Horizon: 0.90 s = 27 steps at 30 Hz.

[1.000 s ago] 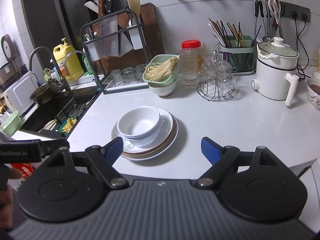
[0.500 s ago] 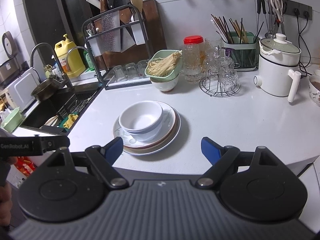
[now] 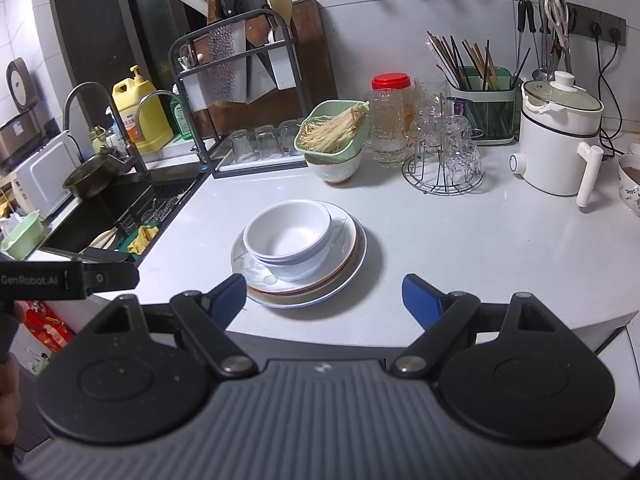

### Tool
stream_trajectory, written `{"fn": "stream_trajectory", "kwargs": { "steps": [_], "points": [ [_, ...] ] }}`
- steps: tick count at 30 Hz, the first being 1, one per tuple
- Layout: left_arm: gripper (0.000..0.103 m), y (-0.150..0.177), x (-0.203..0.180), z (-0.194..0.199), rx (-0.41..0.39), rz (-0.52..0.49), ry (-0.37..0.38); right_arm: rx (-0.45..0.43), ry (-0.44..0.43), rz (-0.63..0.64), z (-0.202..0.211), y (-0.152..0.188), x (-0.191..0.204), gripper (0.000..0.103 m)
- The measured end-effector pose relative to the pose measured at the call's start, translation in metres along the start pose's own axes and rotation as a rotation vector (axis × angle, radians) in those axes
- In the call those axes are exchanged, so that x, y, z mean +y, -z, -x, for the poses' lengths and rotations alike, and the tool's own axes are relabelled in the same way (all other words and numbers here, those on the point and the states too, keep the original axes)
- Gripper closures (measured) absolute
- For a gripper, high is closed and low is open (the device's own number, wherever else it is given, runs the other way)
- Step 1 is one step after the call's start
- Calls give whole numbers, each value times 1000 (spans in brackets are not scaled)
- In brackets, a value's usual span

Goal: Organize plates and bowls

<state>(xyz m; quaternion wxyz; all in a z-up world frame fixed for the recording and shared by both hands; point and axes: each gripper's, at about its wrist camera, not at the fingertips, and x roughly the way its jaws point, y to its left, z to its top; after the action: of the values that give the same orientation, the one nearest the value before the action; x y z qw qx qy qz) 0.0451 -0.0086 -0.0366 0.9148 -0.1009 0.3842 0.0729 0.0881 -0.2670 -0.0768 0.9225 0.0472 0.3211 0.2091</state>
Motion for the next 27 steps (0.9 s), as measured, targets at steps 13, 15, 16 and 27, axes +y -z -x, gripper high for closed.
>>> {"fn": "stream_trajectory", "kwargs": {
  "steps": [13, 15, 16, 27],
  "points": [
    [4, 2, -4, 6, -12, 20, 16, 0, -2, -11, 4, 3, 1, 17],
    [4, 3, -4, 7, -7, 18, 16, 0, -5, -14, 4, 3, 1, 17],
    [4, 3, -4, 7, -6, 17, 15, 0, -7, -13, 4, 2, 0, 17],
    [3, 2, -7, 10, 0, 7, 24, -9, -8, -15, 10, 0, 2, 17]
  ]
}}
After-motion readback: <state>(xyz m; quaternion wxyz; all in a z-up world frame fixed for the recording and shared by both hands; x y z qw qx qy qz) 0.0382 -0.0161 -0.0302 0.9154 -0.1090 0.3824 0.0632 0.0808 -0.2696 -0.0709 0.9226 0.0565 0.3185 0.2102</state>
